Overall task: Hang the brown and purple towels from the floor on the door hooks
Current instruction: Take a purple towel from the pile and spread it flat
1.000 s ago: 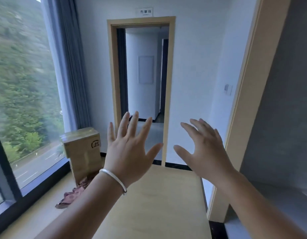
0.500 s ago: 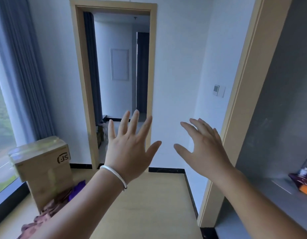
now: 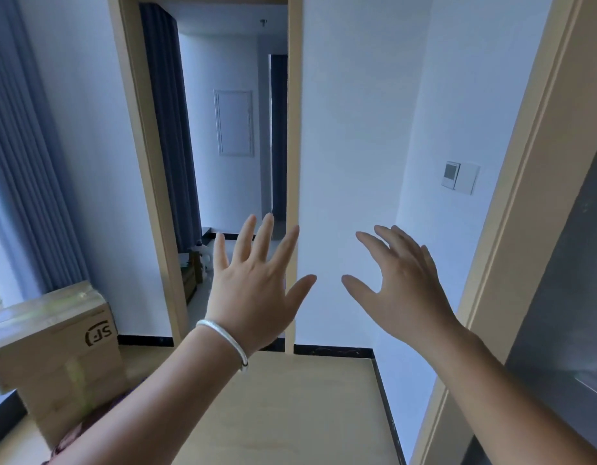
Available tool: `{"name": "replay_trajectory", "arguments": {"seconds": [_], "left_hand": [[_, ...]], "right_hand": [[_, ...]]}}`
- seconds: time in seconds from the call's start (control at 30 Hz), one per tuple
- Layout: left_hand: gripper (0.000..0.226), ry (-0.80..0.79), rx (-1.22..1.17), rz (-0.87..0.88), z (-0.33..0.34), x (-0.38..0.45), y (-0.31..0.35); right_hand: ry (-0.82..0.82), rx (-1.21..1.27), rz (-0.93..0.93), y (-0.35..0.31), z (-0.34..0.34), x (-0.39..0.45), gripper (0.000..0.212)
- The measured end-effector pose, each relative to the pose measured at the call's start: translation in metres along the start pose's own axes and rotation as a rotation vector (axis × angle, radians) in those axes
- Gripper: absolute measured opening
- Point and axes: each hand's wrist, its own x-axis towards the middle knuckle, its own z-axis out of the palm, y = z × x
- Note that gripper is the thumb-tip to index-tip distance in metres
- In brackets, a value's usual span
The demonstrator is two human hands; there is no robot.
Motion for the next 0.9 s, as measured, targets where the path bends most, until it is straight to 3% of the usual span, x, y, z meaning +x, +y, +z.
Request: {"name": "replay_trajectory", "arguments": {"seconds": [0.5, 0.9], "left_hand": [[0.075, 0.0, 0.011, -0.018, 0.125, 0.182, 0.022], [0.073, 0.007, -0.05, -0.035, 0.25, 0.316, -0.056]], "right_hand": [[-0.027, 0.014, -0.021, 0.128, 0.085, 0.162, 0.063], [-0.075, -0.047, -0.022, 0.147, 0.211, 0.31, 0.065]]}}
